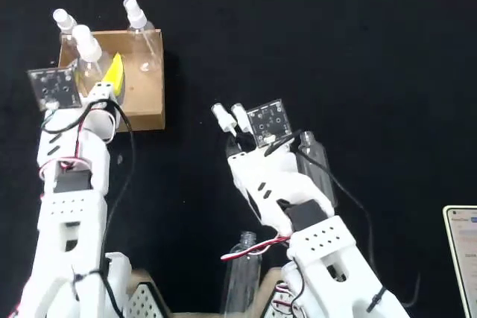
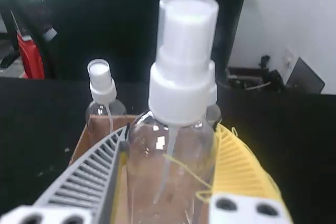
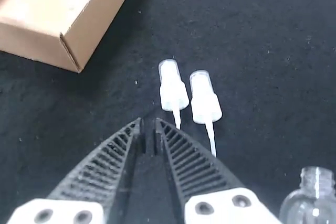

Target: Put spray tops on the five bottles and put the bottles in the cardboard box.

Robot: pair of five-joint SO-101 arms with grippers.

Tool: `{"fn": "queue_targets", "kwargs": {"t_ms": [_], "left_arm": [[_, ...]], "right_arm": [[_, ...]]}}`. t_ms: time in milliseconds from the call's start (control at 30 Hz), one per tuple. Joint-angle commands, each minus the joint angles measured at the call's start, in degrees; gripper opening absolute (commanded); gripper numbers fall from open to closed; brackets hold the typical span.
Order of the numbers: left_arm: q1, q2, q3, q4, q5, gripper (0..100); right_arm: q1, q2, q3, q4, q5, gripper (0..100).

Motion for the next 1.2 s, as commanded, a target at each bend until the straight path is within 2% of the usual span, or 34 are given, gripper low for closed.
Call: {"fn": "queue_targets", "kwargs": {"t_ms": [0,267,600,900,1167], "left_arm": [[-0.6,5.8,-4.4,-6.0,0.0,19],[-0.6,21.4,-4.4,-32.9,0.1,19],[-0.9,48.1,-14.4,-51.5,0.2,19],[-1.1,63.3,-20.7,-60.6,0.4,19],[-1.1,70.0,-26.4,-60.2,0.4,19]], "right_arm": [[-0.6,-0.6,0.0,-1.8,0.4,3.2],[-0.4,-0.8,-0.3,-1.8,0.4,3.2],[-0.4,-0.8,-0.3,-1.8,0.4,3.3],[-0.3,-0.8,-0.3,-1.8,0.4,3.3],[-0.3,-0.8,-0.3,-1.8,0.4,3.3]]}}
